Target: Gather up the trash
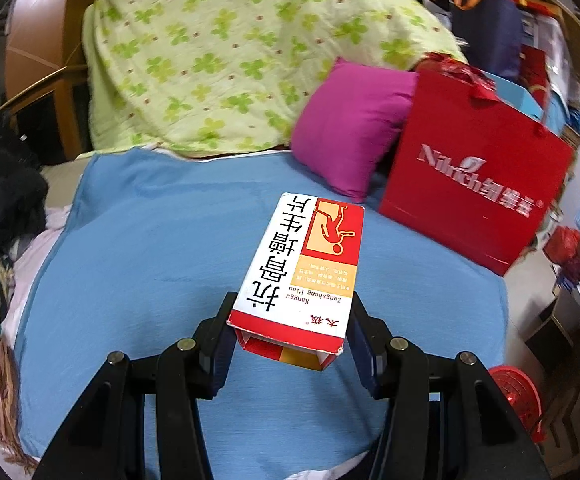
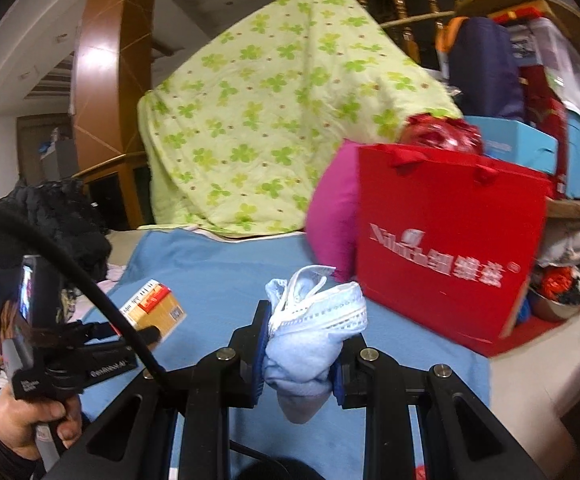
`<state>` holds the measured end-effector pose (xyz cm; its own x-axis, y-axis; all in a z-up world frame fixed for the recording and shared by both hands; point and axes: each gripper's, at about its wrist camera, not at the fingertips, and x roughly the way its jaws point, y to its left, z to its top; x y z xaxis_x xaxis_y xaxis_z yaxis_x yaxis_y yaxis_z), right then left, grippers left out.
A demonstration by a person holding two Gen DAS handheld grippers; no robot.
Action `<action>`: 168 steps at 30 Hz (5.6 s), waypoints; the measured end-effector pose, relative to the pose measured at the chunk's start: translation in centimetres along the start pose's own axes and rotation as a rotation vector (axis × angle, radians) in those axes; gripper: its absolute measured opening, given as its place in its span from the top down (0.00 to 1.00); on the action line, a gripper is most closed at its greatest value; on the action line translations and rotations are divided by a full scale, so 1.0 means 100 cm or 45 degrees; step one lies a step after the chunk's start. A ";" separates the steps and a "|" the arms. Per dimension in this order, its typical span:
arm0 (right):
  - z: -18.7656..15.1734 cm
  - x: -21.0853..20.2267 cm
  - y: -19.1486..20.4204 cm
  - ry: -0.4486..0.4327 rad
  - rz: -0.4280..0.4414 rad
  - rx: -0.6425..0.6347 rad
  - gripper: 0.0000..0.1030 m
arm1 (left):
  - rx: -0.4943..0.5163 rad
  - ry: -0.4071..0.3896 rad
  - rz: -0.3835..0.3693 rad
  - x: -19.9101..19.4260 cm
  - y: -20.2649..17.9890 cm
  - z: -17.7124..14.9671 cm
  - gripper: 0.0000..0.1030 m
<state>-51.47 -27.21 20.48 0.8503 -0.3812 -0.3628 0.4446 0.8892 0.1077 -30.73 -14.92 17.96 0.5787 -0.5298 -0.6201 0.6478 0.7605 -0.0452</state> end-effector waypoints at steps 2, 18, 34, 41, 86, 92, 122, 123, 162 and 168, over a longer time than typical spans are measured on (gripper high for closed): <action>-0.005 -0.008 -0.013 0.002 -0.030 0.021 0.74 | 0.023 0.002 -0.022 -0.001 -0.013 0.000 0.49; -0.166 -0.063 -0.148 0.308 -0.394 0.387 0.74 | 0.262 0.130 -0.295 0.014 -0.153 -0.043 0.49; -0.221 -0.036 -0.199 0.439 -0.424 0.506 0.74 | 0.450 0.220 -0.378 0.019 -0.230 -0.083 0.49; -0.227 -0.031 -0.202 0.464 -0.430 0.520 0.74 | 0.461 0.239 -0.386 0.020 -0.234 -0.087 0.48; -0.164 -0.138 -0.200 0.054 -0.507 0.648 0.27 | 0.662 0.432 -0.543 0.037 -0.304 -0.147 0.48; -0.157 -0.142 -0.198 0.043 -0.522 0.647 0.27 | 0.654 0.484 -0.563 0.044 -0.310 -0.150 0.36; -0.154 -0.131 -0.120 0.231 -0.544 0.400 0.24 | 0.406 0.203 -0.535 -0.016 -0.204 -0.109 0.17; -0.157 -0.132 -0.118 0.248 -0.549 0.397 0.24 | 0.403 0.198 -0.539 -0.018 -0.202 -0.109 0.17; -0.180 -0.134 -0.123 0.298 -0.633 0.439 0.22 | 0.443 0.065 -0.424 -0.038 -0.200 -0.114 0.06; -0.181 -0.133 -0.122 0.297 -0.636 0.445 0.22 | 0.453 0.061 -0.419 -0.040 -0.200 -0.115 0.06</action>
<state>-73.26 -28.42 7.22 0.4518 -0.6275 -0.6341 0.8693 0.4695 0.1548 -51.63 -23.69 12.35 0.2966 -0.6963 -0.6536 0.9265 0.3757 0.0203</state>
